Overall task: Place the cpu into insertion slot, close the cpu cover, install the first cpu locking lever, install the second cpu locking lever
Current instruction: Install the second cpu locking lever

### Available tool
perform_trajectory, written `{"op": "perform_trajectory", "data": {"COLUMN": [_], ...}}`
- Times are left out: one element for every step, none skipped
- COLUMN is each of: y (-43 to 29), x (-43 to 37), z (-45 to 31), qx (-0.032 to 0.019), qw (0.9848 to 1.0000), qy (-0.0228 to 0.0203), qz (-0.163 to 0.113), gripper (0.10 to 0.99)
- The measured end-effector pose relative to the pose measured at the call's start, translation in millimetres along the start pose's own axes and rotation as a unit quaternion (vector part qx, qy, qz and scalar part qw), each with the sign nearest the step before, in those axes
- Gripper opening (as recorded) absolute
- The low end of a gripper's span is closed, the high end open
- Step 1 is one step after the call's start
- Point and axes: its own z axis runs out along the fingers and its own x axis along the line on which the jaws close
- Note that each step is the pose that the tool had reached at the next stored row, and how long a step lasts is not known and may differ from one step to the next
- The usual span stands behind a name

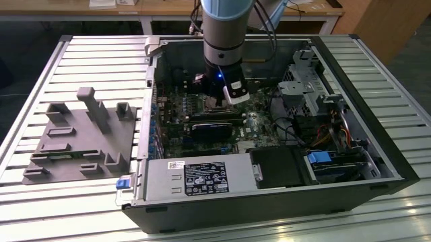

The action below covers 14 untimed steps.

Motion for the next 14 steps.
{"op": "perform_trajectory", "data": {"y": [1.5, 4.2, 7.2, 10.2, 12.8, 15.1, 16.7, 17.3, 17.4, 17.6, 17.8, 18.3, 18.8, 19.2], "x": [-0.1, 0.4, 1.2, 1.9, 2.6, 3.2, 3.7, 3.8, 3.9, 3.9, 3.9, 3.9, 3.9, 3.9], "z": [0.3, 0.8, 1.3, 1.8, 2.3, 2.7, 3.0, 3.1, 3.0, 2.3, 1.0, -1.2, -3.7, -6.0], "qx": [0.0013, 0.0029, 0.0047, 0.0069, 0.0091, 0.0114, 0.0134, 0.0157, 0.0174, 0.0186, 0.0193, 0.0194, 0.0197, 0.0198], "qw": [1.0000, 1.0000, 1.0000, 1.0000, 1.0000, 0.9999, 0.9999, 0.9999, 0.9998, 0.9998, 0.9998, 0.9998, 0.9998, 0.9998], "qy": [-0.0005, -0.0009, -0.0014, -0.0020, -0.0026, -0.0032, -0.0037, -0.0043, -0.0047, -0.0050, -0.0051, -0.0052, -0.0053, -0.0054], "qz": [0.001, 0.001, 0.001, 0.000, 0.000, 0.000, 0.000, 0.000, 0.000, 0.000, 0.000, 0.000, 0.000, 0.000], "gripper": [0.102, 0.102, 0.102, 0.102, 0.102, 0.102, 0.102, 0.102, 0.102, 0.102, 0.102, 0.102, 0.102, 0.102]}}
